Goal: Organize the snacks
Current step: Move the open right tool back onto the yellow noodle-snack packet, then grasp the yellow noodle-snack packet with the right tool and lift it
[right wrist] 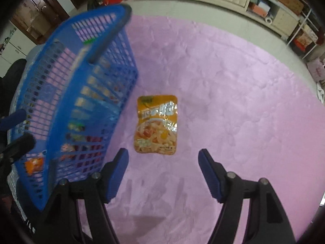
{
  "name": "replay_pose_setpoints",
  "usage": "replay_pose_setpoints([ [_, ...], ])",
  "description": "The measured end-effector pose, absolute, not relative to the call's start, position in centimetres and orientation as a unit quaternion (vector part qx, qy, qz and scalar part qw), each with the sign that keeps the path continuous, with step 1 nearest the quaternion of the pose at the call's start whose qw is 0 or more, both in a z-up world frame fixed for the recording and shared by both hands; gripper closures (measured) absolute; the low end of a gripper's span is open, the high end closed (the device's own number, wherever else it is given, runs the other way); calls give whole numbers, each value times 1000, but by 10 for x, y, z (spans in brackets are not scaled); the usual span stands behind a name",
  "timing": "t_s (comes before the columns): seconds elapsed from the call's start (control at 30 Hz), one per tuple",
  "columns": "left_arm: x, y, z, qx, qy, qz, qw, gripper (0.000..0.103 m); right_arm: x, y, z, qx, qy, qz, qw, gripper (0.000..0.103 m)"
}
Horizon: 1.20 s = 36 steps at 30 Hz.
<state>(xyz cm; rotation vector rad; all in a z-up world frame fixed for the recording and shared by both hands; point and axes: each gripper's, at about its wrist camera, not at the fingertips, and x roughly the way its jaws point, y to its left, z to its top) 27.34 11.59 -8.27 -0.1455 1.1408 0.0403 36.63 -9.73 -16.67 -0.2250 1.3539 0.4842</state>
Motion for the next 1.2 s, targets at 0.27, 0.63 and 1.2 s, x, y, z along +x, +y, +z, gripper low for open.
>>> replay_pose_setpoints([
  [0.27, 274, 113, -87, -46, 532, 22, 845, 33, 375, -76, -200, -117, 624, 248, 732, 28],
  [0.63, 273, 115, -96, -45, 529, 16, 847, 33, 358, -59, -214, -192, 592, 241, 745, 52],
  [1.2, 248, 112, -70, -52, 500, 7, 865, 33, 335, -99, -135, -148, 554, 263, 775, 89],
])
